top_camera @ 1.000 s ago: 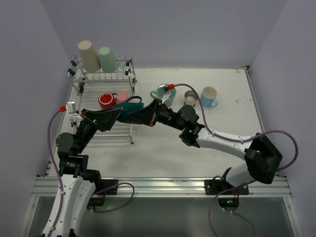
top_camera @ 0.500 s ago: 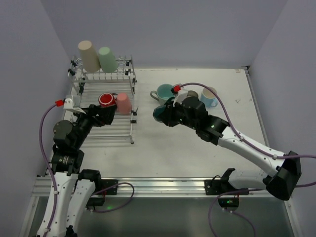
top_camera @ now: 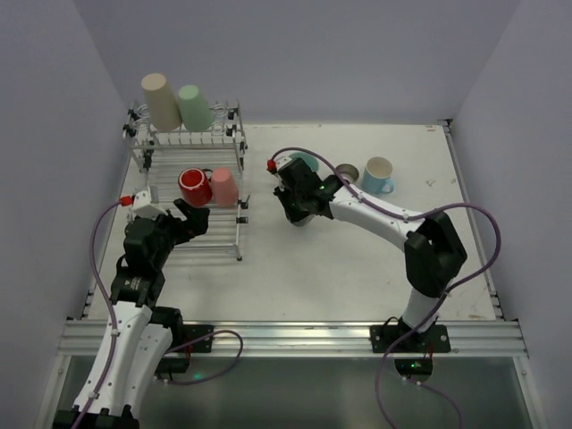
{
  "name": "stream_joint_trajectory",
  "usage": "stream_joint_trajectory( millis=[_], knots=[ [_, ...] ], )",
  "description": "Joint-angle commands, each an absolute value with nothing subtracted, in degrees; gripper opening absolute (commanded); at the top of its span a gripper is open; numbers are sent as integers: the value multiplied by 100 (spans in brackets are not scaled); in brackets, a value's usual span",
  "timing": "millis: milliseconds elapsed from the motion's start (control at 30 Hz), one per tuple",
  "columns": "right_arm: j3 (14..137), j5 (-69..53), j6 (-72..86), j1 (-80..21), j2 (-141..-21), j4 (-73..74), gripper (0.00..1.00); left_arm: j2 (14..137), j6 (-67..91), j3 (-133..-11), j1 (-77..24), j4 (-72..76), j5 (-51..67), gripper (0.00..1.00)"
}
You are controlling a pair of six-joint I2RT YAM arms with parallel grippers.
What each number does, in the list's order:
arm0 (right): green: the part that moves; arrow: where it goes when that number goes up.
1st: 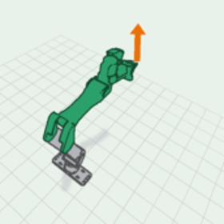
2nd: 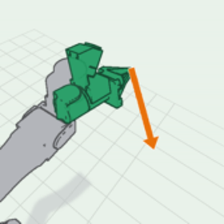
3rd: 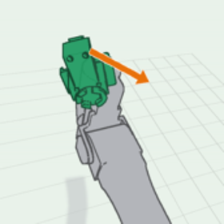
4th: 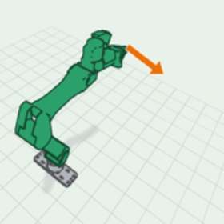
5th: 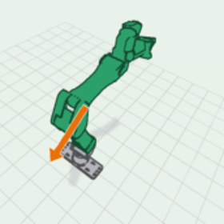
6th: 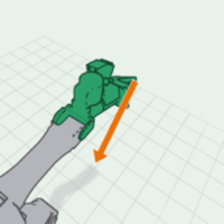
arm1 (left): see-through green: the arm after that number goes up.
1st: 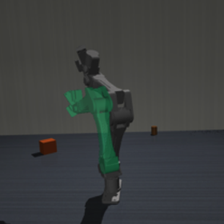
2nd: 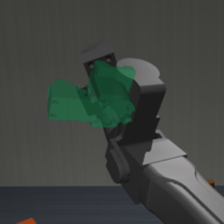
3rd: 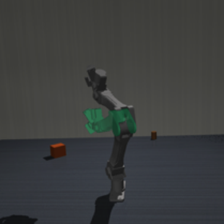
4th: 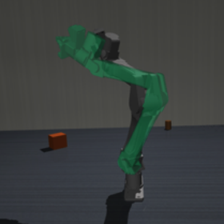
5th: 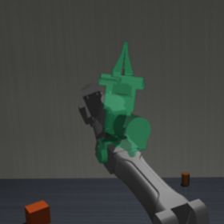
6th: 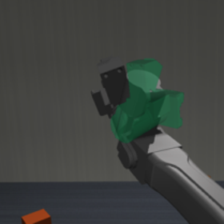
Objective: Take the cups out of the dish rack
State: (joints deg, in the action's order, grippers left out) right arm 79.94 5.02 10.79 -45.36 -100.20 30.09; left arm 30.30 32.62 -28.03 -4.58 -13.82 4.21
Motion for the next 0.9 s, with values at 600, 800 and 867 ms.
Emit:
stream_joint_trajectory(
  millis=[600,800,867],
  knots=[
    [9062,413,413,-4377,-11039,3024,26,4789,3244,-2777,-483,439,-1037,100],
    [8904,422,448,-4377,-10828,2936,46,5378,3112,-3049,-492,738,-1239,100],
    [8868,457,483,-4377,-10697,2927,55,5449,3041,-3146,-510,712,-1004,98]
  ],
)
